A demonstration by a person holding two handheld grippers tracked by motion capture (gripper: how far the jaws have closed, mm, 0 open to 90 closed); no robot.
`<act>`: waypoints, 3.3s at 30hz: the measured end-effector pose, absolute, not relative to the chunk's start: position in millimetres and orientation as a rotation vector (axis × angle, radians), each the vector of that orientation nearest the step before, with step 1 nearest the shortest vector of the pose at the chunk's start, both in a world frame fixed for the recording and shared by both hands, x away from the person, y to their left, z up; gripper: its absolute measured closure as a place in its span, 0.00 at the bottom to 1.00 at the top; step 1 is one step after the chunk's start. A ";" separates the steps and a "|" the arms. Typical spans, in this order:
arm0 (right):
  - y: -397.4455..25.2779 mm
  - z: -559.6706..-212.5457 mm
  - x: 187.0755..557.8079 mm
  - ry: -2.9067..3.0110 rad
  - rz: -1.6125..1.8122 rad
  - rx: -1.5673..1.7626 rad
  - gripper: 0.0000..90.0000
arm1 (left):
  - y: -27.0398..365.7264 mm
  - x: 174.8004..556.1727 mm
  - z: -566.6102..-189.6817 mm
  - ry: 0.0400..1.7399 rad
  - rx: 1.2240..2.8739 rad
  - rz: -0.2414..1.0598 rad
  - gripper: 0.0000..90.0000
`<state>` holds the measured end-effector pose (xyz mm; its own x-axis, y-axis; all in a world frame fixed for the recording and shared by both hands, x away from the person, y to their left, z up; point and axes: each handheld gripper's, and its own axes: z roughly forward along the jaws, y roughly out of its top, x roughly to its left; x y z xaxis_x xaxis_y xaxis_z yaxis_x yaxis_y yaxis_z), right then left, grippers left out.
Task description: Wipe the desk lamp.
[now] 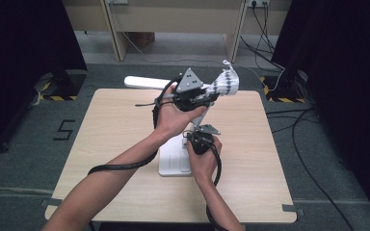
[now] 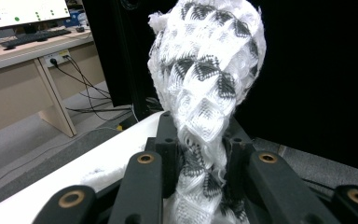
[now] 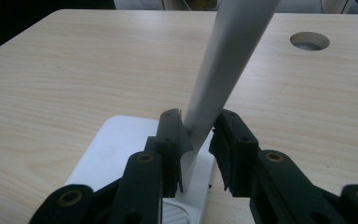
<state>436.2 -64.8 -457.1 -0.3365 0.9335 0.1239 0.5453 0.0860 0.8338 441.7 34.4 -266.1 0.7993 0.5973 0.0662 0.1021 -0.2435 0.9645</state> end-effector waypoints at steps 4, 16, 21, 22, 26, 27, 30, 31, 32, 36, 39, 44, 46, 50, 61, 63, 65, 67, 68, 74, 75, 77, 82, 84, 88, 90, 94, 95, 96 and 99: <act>-64.5 -457.5 436.5 1.928 1.162 1.453 0.80 | 35.2 442.2 -265.9 0.538 1.783 0.510 0.81; -64.5 -458.2 437.1 1.936 1.163 1.455 0.80 | 39.7 441.1 -265.1 0.542 1.766 0.511 0.81; -64.5 -458.7 437.2 1.937 1.167 1.468 0.79 | 42.0 436.0 -264.1 0.524 1.756 0.510 0.81; -64.4 -459.2 437.5 1.939 1.171 1.459 0.78 | 42.6 434.7 -264.0 0.522 1.755 0.510 0.81; -63.5 -459.4 435.8 1.937 1.174 1.467 0.76 | 46.7 430.8 -265.5 0.519 1.748 0.509 0.81; -63.9 -459.6 435.8 1.941 1.173 1.458 0.75 | 48.2 430.1 -266.0 0.520 1.748 0.509 0.81; -64.0 -459.4 434.7 1.942 1.179 1.454 0.74 | 53.1 427.4 -267.4 0.518 1.746 0.507 0.81; -64.4 -459.0 434.2 1.947 1.179 1.447 0.74 | 54.8 426.3 -268.1 0.516 1.745 0.508 0.81; -64.7 -458.4 433.3 1.947 1.183 1.446 0.73 | 56.4 425.1 -268.8 0.515 1.745 0.508 0.81; -67.0 -456.6 430.9 1.955 1.185 1.434 0.72 | 61.6 421.7 -272.2 0.509 1.751 0.512 0.81; -70.7 -456.0 427.1 1.958 1.180 1.434 0.70 | 68.5 416.4 -280.6 0.505 1.763 0.514 0.81; -74.4 -457.1 421.4 1.978 1.173 1.419 0.70 | 76.7 411.8 -295.0 0.516 1.778 0.509 0.81; -76.0 -457.7 419.3 1.984 1.166 1.420 0.70 | 79.8 411.0 -301.4 0.523 1.785 0.502 0.81; -76.0 -461.8 415.5 2.031 1.157 1.417 0.71 | 85.3 411.2 -313.2 0.538 1.807 0.497 0.81; -73.8 -482.7 403.1 2.167 1.097 1.478 0.91 | 101.1 409.1 -335.6 0.580 1.822 0.490 0.81; -73.0 -484.0 400.7 2.182 1.091 1.471 0.93 | 103.5 410.7 -339.3 0.591 1.825 0.490 0.81; -72.1 -484.9 398.5 2.190 1.093 1.468 0.94 | 105.5 412.6 -342.9 0.604 1.827 0.490 0.81; -71.3 -485.8 397.2 2.195 1.089 1.458 0.95 | 107.2 415.2 -347.0 0.618 1.833 0.489 0.81; -71.0 -486.1 396.7 2.200 1.089 1.457 0.96 | 107.9 416.4 -349.0 0.625 1.833 0.489 0.81; -69.5 -486.2 391.4 2.225 1.089 1.441 0.99 | 112.5 424.3 -356.4 0.661 1.834 0.493 0.81; -69.4 -486.4 390.0 2.236 1.086 1.429 0.99 | 112.9 425.9 -357.0 0.668 1.833 0.492 0.81; -68.6 -487.5 386.6 2.245 1.087 1.426 1.00 | 113.9 429.4 -358.4 0.674 1.839 0.498 0.81; -69.3 -489.4 378.5 2.258 1.099 1.402 1.00 | 113.9 436.7 -363.9 0.701 1.844 0.495 0.81; -68.4 -487.9 374.6 2.259 1.112 1.404 1.00 | 114.2 440.4 -365.6 0.706 1.849 0.498 0.81; -61.2 -484.2 370.1 2.277 1.143 1.359 0.98 | 111.4 447.8 -368.8 0.719 1.851 0.492 0.81; -54.9 -483.3 369.8 2.292 1.153 1.341 0.98 | 108.0 451.0 -370.2 0.718 1.855 0.485 0.81; -46.8 -485.8 371.6 2.315 1.150 1.314 0.99 | 103.2 455.7 -369.8 0.725 1.853 0.490 0.81; -45.2 -487.0 371.7 2.321 1.146 1.313 0.99 | 102.6 456.9 -369.2 0.726 1.855 0.490 0.81; -43.9 -488.6 371.8 2.329 1.141 1.313 0.99 | 102.0 458.4 -368.6 0.726 1.857 0.495 0.81; -40.0 -493.5 371.2 2.346 1.123 1.319 1.00 | 99.8 462.2 -367.1 0.736 1.851 0.494 0.81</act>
